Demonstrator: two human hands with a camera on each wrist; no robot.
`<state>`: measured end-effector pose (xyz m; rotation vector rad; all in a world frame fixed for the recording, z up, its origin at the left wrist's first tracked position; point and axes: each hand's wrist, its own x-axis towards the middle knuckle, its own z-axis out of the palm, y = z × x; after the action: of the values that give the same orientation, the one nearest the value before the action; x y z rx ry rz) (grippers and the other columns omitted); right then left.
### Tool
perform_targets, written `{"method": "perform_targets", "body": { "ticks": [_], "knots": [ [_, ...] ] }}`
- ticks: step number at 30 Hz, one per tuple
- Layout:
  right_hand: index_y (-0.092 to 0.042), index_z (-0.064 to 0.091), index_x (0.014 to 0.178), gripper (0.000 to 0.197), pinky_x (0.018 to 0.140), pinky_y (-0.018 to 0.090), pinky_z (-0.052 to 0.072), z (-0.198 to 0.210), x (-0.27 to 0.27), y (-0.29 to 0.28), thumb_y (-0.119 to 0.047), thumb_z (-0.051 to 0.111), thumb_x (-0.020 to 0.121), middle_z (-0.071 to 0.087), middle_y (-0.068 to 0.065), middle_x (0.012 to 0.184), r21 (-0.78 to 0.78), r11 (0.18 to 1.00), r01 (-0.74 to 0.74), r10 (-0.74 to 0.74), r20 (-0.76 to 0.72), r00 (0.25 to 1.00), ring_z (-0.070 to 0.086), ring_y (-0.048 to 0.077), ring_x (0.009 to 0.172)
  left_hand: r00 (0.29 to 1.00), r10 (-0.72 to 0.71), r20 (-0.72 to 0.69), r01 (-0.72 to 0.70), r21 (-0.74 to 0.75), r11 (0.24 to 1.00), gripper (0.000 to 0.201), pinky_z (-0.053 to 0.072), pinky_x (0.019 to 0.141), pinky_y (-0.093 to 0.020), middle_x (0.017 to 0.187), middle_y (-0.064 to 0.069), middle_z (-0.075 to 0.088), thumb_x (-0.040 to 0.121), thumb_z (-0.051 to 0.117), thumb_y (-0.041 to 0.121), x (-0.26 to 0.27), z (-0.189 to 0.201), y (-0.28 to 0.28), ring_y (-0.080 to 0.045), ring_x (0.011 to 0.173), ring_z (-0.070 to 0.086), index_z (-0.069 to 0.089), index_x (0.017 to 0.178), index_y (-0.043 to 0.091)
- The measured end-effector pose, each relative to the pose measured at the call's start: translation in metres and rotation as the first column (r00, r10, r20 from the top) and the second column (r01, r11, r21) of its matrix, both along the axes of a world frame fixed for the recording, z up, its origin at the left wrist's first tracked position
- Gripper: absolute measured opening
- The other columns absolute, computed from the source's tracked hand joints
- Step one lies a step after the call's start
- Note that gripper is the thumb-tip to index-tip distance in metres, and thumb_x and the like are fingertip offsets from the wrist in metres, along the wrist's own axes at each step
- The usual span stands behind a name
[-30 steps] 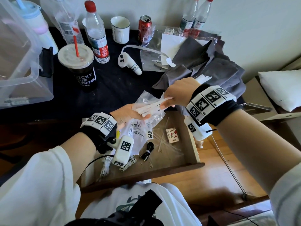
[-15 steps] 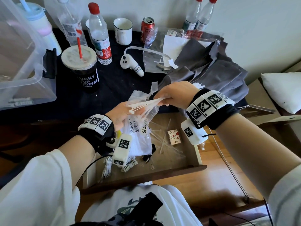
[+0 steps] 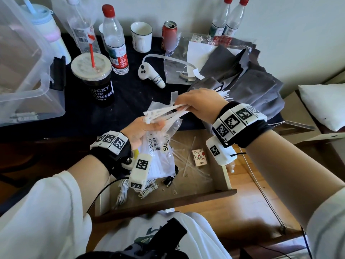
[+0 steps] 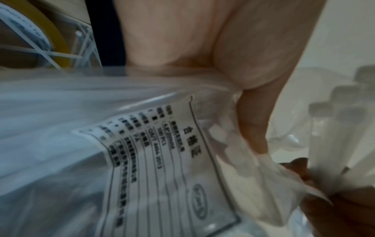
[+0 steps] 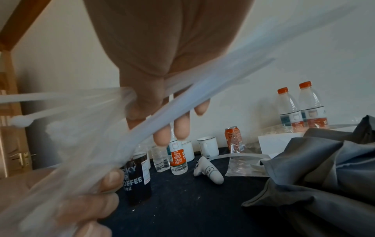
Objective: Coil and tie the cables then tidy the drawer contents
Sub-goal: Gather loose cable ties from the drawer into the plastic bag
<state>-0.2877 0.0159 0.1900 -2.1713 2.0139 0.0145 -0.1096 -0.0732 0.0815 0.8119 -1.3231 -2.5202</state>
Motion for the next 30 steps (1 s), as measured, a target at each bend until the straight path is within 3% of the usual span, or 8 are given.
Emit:
{"method": "perform_targets", "body": {
  "ticks": [2,5,7,11,15,19,25,30],
  "knots": [
    [-0.014,0.056,0.115,0.024,0.086,0.032,0.034,-0.004,0.003,-0.002,-0.009,0.043,0.094,0.061,0.001,0.108,-0.023,0.999,-0.023,0.022,-0.043,0.999,0.051,0.023,0.104,1.000,0.000,-0.022,0.000,0.011,1.000,0.098,0.052,0.089,-0.044,0.112,-0.020,0.062,0.048,0.092,0.038,-0.003,0.004,0.002,-0.030,0.097,0.063,0.051,0.126,-0.005],
    [-0.011,0.051,0.112,0.019,0.088,0.031,0.032,-0.008,0.004,-0.005,-0.013,0.043,0.095,0.059,0.002,0.108,-0.041,0.999,0.005,-0.008,-0.068,0.998,0.050,0.023,0.105,0.996,-0.022,-0.090,0.027,0.053,0.998,0.093,0.056,0.073,-0.034,0.092,-0.009,0.068,0.045,0.092,0.038,-0.007,0.011,0.004,-0.022,0.083,0.067,0.054,0.121,0.000],
    [-0.010,0.049,0.110,0.019,0.087,0.029,0.030,-0.008,0.005,-0.005,-0.015,0.041,0.094,0.058,0.003,0.107,-0.055,0.998,0.040,-0.045,-0.080,0.996,0.050,0.023,0.104,0.996,-0.017,-0.085,0.023,0.074,0.997,0.104,0.055,0.076,-0.034,0.104,-0.017,0.062,0.043,0.092,0.039,-0.007,0.012,0.005,-0.027,0.092,0.063,0.050,0.128,-0.002],
    [-0.010,0.049,0.108,0.019,0.083,0.027,0.027,-0.007,0.009,-0.006,-0.015,0.038,0.093,0.057,0.004,0.105,-0.085,0.994,0.067,-0.077,-0.122,0.989,0.050,0.022,0.101,0.996,-0.061,-0.071,0.065,0.062,0.996,0.102,0.046,0.100,-0.042,0.129,-0.033,0.044,0.049,0.093,0.029,-0.006,0.014,0.007,-0.038,0.117,0.047,0.046,0.133,-0.003],
    [-0.010,0.048,0.104,0.017,0.079,0.026,0.023,-0.010,0.013,-0.007,-0.016,0.038,0.091,0.055,0.004,0.102,-0.054,0.994,0.090,-0.095,-0.090,0.991,0.048,0.022,0.101,0.995,-0.025,-0.100,0.038,0.130,0.991,0.088,0.041,0.103,-0.042,0.137,-0.026,0.047,0.055,0.089,0.008,-0.006,0.012,0.006,-0.035,0.125,0.050,0.049,0.133,0.001],
    [-0.009,0.046,0.099,0.012,0.085,0.030,0.027,-0.007,0.012,-0.009,-0.015,0.041,0.089,0.050,0.005,0.098,0.038,0.991,0.130,-0.131,0.035,0.991,0.046,0.021,0.098,0.998,0.015,-0.065,-0.008,0.101,0.995,0.089,0.041,0.104,-0.045,0.134,-0.024,0.052,0.051,0.090,0.009,-0.006,0.009,0.002,-0.036,0.123,0.052,0.051,0.131,0.001],
    [-0.016,0.032,0.078,0.021,0.067,0.029,0.019,-0.001,0.013,-0.009,-0.033,0.036,0.067,0.033,-0.008,0.072,0.164,0.976,0.144,-0.181,0.235,0.955,0.036,0.019,0.079,1.000,0.004,-0.002,-0.004,0.035,0.999,0.097,0.053,0.081,-0.033,0.118,-0.016,0.063,0.039,0.094,0.016,-0.004,0.012,-0.001,-0.028,0.103,0.064,0.055,0.127,0.004],
    [-0.008,0.045,0.086,0.023,0.061,0.028,0.025,-0.006,0.008,-0.007,-0.029,0.052,0.094,0.044,0.000,0.079,0.127,0.981,0.146,-0.181,0.335,0.925,0.043,0.019,0.079,1.000,0.002,0.002,-0.002,0.023,1.000,0.099,0.053,0.070,-0.028,0.111,-0.016,0.064,0.039,0.093,0.013,-0.004,0.012,-0.002,-0.024,0.092,0.065,0.053,0.129,0.003]
  ]
}}
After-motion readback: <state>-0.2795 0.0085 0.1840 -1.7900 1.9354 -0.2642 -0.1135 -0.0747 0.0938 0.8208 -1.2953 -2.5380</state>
